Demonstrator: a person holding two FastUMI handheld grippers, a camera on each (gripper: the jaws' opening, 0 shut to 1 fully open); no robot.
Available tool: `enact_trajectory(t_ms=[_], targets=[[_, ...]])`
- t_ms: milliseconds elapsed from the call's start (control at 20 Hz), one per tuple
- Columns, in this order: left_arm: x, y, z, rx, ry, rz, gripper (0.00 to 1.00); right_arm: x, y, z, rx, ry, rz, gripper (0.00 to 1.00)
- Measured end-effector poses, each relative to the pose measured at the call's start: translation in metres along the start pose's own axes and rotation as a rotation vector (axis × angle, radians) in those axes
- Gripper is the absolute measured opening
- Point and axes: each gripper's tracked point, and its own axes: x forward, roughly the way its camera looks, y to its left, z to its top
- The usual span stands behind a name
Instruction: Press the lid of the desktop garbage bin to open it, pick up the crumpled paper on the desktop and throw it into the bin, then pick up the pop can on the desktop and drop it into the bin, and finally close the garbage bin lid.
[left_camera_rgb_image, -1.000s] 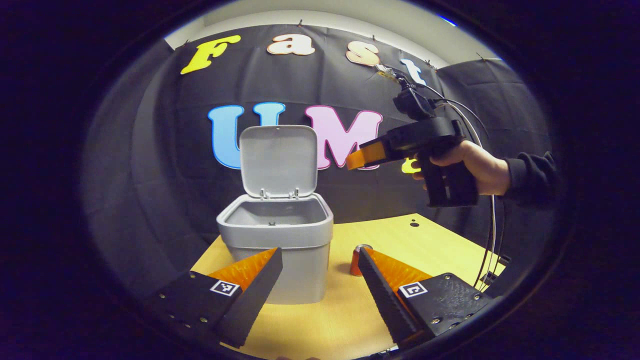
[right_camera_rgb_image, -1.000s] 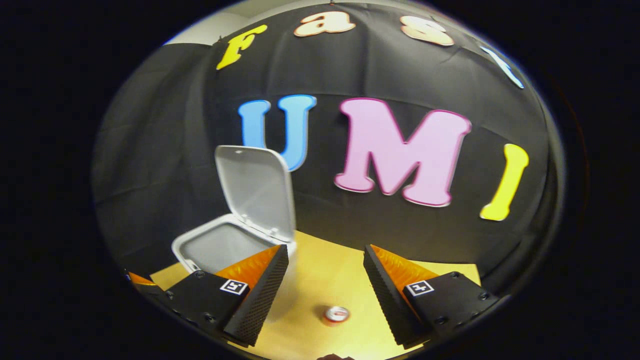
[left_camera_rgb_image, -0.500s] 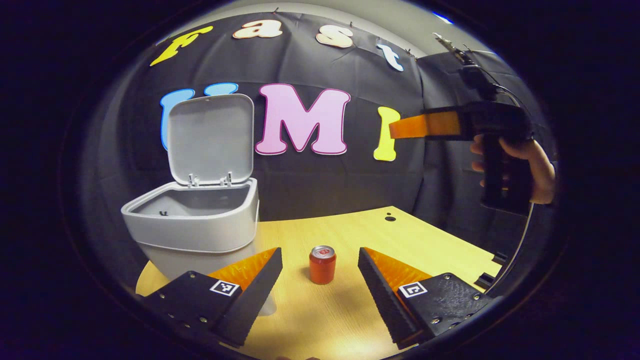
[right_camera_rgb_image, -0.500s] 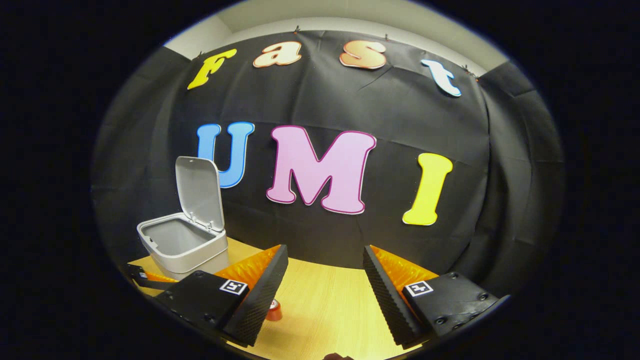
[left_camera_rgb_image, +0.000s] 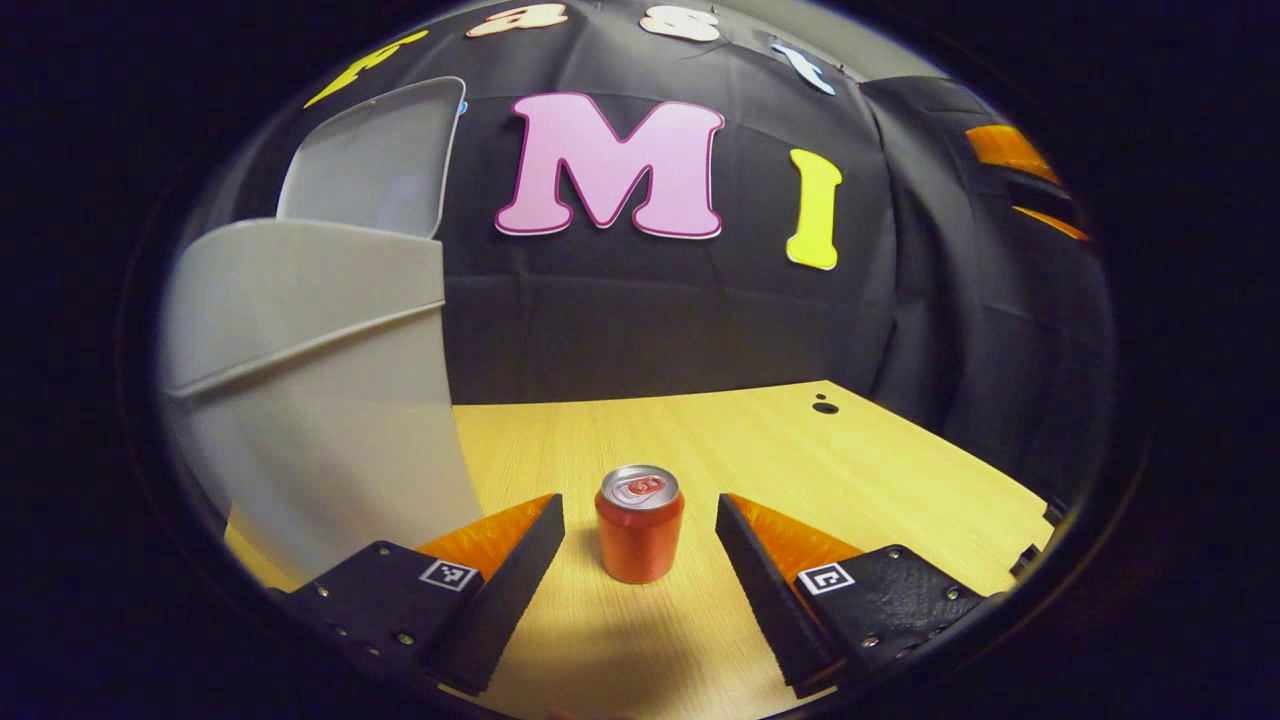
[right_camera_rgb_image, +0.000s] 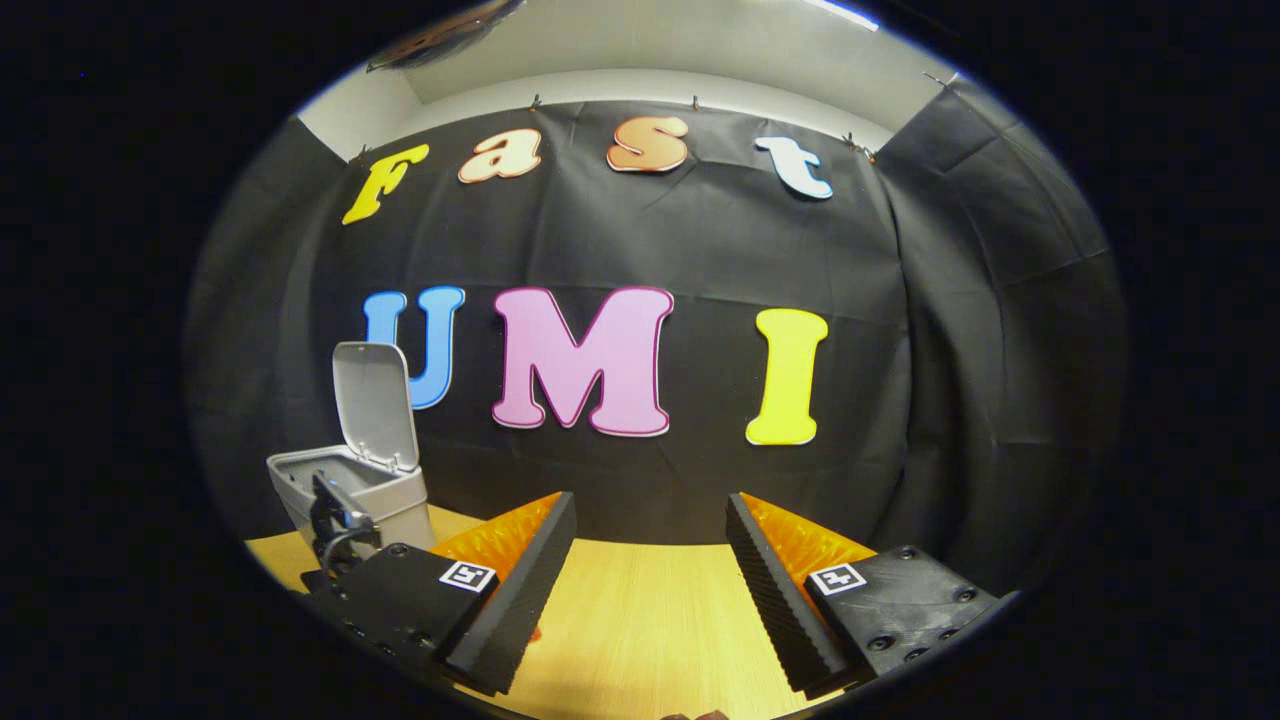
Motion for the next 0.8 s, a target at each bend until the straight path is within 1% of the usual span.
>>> enact_trajectory(t_ms=[100, 150, 200, 500, 650, 800], targets=[[0.022, -0.005, -0.012, -0.013, 0.009, 0.004, 1.00, 0.001, -0.005, -0.017, -0.006, 0.049, 0.004, 0.98], [0.015, -0.017, -0.023, -0.013, 0.010, 0.002, 1.00, -0.001, -0.008, -0.026, -0.009, 0.072, 0.007, 0.98], [0.037, -0.010, -0.021, -0.008, 0.015, 0.008, 1.00, -0.002, -0.010, -0.033, -0.017, 0.091, 0.009, 0.98], [0.076, 0.000, -0.037, 0.039, 0.026, 0.044, 1.00, 0.001, -0.016, -0.066, -0.063, 0.176, 0.038, 0.98], [0.082, 0.000, -0.043, 0.026, 0.040, 0.036, 1.00, 0.007, -0.015, -0.064, -0.055, 0.167, 0.049, 0.98], [0.083, -0.002, -0.052, 0.008, 0.061, 0.023, 1.00, 0.012, -0.012, -0.069, -0.083, 0.169, 0.066, 0.98]])
